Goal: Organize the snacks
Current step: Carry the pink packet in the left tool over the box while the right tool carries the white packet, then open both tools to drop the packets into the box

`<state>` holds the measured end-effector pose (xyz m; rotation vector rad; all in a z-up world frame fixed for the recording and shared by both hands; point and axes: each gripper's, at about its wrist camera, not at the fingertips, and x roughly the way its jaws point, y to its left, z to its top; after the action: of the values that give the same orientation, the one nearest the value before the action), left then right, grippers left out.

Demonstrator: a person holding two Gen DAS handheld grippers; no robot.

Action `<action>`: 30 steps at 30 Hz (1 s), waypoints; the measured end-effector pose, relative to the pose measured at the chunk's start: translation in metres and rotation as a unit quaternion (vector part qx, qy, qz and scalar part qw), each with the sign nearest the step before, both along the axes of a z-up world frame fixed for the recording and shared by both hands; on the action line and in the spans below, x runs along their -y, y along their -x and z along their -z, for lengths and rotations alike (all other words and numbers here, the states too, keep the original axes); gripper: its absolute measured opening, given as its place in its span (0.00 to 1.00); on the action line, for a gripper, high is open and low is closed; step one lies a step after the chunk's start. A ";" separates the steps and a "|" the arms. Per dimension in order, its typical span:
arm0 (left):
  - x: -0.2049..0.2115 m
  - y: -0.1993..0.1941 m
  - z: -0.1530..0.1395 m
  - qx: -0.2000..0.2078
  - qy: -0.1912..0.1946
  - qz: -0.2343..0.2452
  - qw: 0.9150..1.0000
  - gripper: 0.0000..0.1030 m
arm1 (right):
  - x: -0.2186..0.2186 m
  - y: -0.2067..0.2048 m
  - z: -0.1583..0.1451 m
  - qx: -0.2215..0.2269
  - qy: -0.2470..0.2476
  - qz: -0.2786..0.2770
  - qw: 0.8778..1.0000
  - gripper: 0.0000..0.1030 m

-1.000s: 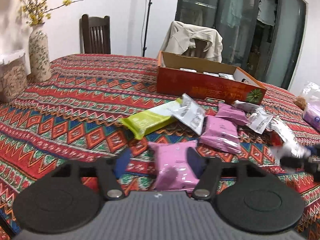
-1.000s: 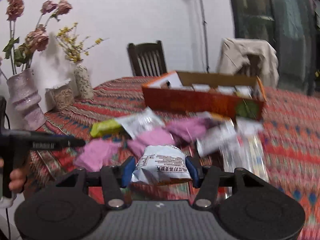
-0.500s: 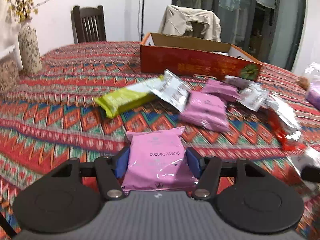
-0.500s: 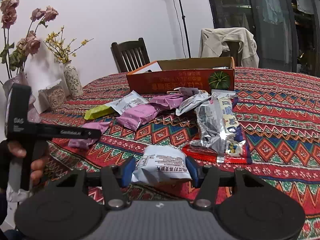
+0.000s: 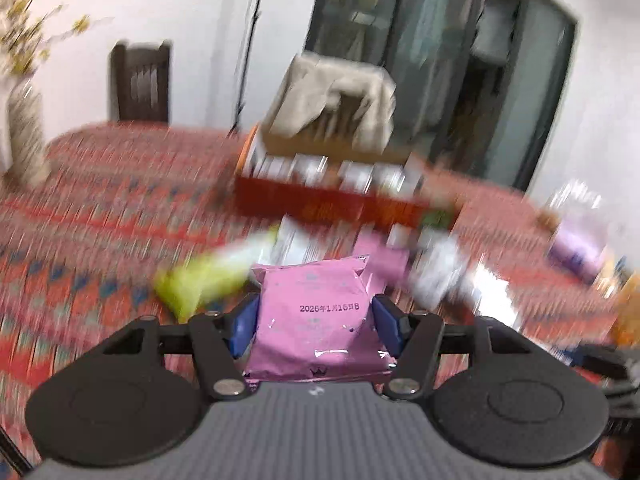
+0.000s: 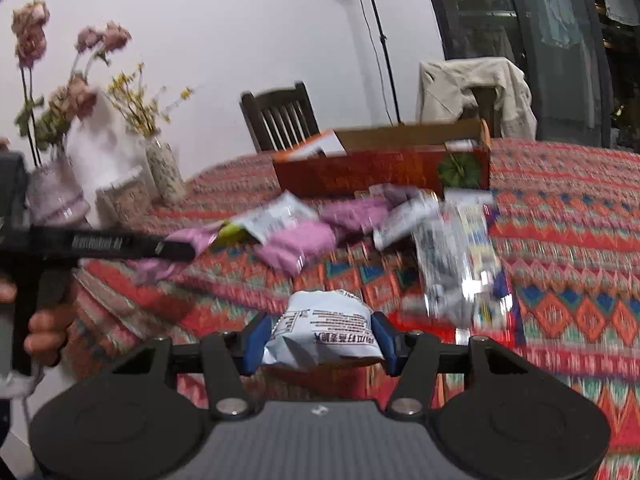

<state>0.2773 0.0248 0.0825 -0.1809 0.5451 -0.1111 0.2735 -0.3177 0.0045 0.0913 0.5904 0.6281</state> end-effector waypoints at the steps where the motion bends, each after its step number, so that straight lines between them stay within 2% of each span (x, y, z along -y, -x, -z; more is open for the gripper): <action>1: -0.001 -0.011 -0.013 0.021 0.003 0.009 1.000 0.60 | 0.000 -0.005 -0.008 0.009 -0.005 -0.003 1.000 0.52; 4: 0.002 -0.052 -0.039 0.056 -0.003 0.027 0.998 0.60 | 0.001 -0.030 -0.038 0.050 -0.012 -0.009 0.999 0.52; 7: 0.012 -0.114 -0.053 0.055 -0.020 0.035 0.998 0.60 | -0.005 -0.078 -0.067 0.086 -0.001 -0.012 0.996 0.52; 10: 0.024 -0.177 -0.052 0.032 -0.050 0.034 0.998 0.60 | -0.018 -0.145 -0.085 0.088 0.008 -0.010 0.996 0.53; 14: 0.028 -0.252 -0.037 -0.019 -0.063 0.021 0.998 0.60 | -0.044 -0.238 -0.094 0.067 0.053 -0.005 0.996 0.53; 16: 0.025 -0.282 -0.024 -0.038 -0.076 0.010 0.996 0.60 | -0.060 -0.284 -0.090 0.052 0.078 0.007 0.996 0.53; 19: 0.018 -0.315 -0.002 -0.071 -0.087 -0.006 0.994 0.60 | -0.078 -0.351 -0.071 -0.003 0.081 0.021 0.996 0.53; 22: 0.007 -0.331 0.016 -0.095 -0.100 -0.009 0.990 0.60 | -0.097 -0.393 -0.044 -0.053 0.092 0.033 0.994 0.53; 25: -0.003 -0.330 0.025 -0.091 -0.099 0.001 0.991 0.61 | -0.114 -0.411 -0.016 -0.104 0.093 0.019 0.990 0.53; 30: -0.016 -0.323 0.021 -0.079 -0.098 0.009 0.992 0.64 | -0.137 -0.409 0.004 -0.140 0.079 -0.013 0.987 0.57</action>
<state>0.6002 0.0408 0.0611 0.0073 0.7111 -0.0602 0.6829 -0.1810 0.0009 0.0223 0.9132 0.5958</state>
